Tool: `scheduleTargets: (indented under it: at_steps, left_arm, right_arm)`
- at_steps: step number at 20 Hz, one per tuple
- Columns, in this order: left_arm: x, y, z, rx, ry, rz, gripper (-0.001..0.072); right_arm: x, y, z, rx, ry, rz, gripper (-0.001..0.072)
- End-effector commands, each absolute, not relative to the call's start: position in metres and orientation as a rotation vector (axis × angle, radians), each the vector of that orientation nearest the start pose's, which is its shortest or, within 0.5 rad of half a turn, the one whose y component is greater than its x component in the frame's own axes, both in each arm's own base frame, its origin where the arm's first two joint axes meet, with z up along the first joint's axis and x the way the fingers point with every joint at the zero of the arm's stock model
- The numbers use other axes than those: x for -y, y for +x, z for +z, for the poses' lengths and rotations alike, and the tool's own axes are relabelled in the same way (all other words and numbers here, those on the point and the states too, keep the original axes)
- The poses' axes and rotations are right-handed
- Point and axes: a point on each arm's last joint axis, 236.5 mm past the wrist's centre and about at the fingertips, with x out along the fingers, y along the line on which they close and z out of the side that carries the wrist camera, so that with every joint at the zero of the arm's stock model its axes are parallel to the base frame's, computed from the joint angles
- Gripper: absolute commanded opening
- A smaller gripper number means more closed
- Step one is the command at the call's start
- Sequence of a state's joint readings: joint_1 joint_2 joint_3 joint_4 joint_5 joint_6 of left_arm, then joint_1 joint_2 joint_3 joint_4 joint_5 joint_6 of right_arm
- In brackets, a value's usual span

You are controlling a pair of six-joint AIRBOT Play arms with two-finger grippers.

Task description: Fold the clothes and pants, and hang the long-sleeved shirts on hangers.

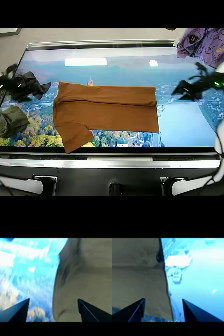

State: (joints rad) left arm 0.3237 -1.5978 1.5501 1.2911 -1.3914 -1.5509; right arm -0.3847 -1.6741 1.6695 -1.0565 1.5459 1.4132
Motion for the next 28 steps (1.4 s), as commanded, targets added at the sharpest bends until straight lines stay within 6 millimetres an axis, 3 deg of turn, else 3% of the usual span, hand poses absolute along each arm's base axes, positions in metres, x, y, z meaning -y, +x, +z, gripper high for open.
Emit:
scheduleTargets:
  at_steps: [1, 4, 7, 11, 20, 21, 23, 24, 28]
  left_arm:
    - [-0.056, 0.341, -0.015, -1.32, -0.678, 0.074, 0.0668]
    - [-0.011, 0.285, -0.046, -1.298, -0.809, 0.02, 0.0668]
    - [0.029, 0.261, -0.066, -1.305, -0.904, -0.09, 0.0668]
    - [0.043, 0.25, -0.084, -1.349, -0.924, -0.096, 0.0668]
    - [0.082, 0.263, -0.105, -1.399, -1.007, -0.174, 0.0662]
    - [0.084, 0.263, -0.106, -1.405, -1.017, -0.178, 0.057]
    - [0.086, 0.261, -0.106, -1.413, -1.026, -0.184, 0.0146]
    - [0.086, 0.262, -0.105, -1.414, -1.028, -0.185, 0.0023]
    - [0.087, 0.261, -0.104, -1.416, -1.028, -0.191, 0.0021]
  right_arm:
    - [0.059, 0.391, 0.036, -1.286, 0.737, 0.224, 0.0535]
    - [0.044, 0.36, 0.016, -1.33, 0.787, 0.215, 0.0535]
    - [0.035, 0.349, 0.008, -1.359, 0.818, 0.229, 0.0535]
    - [0.033, 0.352, 0.011, -1.348, 0.838, 0.233, 0.0535]
    - [0.033, 0.353, 0.011, -1.343, 0.847, 0.226, 0.0535]
    - [0.033, 0.353, 0.011, -1.345, 0.844, 0.225, 0.0535]
    - [0.037, 0.35, 0.007, -1.359, 0.827, 0.212, 0.0535]
    - [0.039, 0.348, 0.004, -1.37, 0.814, 0.202, 0.0535]
    - [0.035, 0.323, -0.024, -1.454, 0.804, 0.191, 0.0538]
